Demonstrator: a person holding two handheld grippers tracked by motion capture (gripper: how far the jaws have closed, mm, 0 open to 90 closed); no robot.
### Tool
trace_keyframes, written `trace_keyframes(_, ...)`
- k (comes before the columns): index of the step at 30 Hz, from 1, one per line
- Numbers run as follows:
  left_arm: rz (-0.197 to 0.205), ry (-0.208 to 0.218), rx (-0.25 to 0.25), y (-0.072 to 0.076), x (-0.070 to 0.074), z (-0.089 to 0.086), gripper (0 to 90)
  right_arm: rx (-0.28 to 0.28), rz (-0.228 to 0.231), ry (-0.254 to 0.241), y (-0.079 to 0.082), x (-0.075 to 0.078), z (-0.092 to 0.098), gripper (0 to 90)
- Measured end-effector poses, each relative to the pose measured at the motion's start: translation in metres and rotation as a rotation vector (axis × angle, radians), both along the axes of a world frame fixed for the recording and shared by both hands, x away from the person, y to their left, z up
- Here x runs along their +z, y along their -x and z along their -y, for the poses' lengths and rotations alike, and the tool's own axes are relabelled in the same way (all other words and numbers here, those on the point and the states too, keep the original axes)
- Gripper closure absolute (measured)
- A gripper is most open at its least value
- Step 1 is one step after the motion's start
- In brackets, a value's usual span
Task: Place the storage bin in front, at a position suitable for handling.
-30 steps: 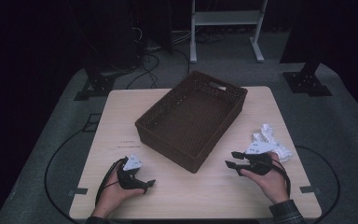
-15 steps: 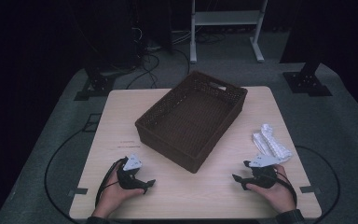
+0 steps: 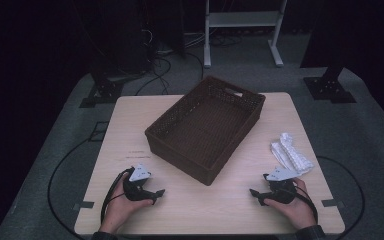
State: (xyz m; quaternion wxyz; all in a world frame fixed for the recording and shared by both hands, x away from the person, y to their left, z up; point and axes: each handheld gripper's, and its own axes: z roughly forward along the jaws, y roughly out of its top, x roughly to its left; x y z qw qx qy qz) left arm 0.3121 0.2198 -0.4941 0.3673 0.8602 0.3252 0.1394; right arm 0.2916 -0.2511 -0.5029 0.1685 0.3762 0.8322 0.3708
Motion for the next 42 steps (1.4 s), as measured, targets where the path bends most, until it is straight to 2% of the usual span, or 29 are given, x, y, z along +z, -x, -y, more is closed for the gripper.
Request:
trace_keyframes(7,0.000,0.003,0.012,-0.001,0.007,-0.002,13.7,-0.006,-0.011,0.002,-0.001,0.000,0.001,16.0)
trace_keyframes(13,0.005,0.031,0.017,-0.001,0.017,-0.004,14.4,-0.002,-0.015,0.004,-0.002,-0.001,0.000,14.1)
trace_keyframes(19,0.012,0.023,0.021,-0.005,0.028,-0.008,22.2,-0.003,-0.017,0.003,-0.002,-0.001,0.000,13.9)
trace_keyframes(29,0.006,0.038,0.010,-0.019,0.047,-0.011,30.6,-0.002,-0.016,0.003,-0.002,-0.001,0.000,14.0)
trace_keyframes(36,0.039,0.048,0.011,-0.029,0.071,-0.011,35.1,0.000,-0.016,0.002,-0.003,-0.001,0.000,14.1)
trace_keyframes(42,0.049,0.047,0.009,-0.037,0.085,-0.013,38.4,0.001,-0.015,0.002,-0.003,-0.001,0.000,14.1)
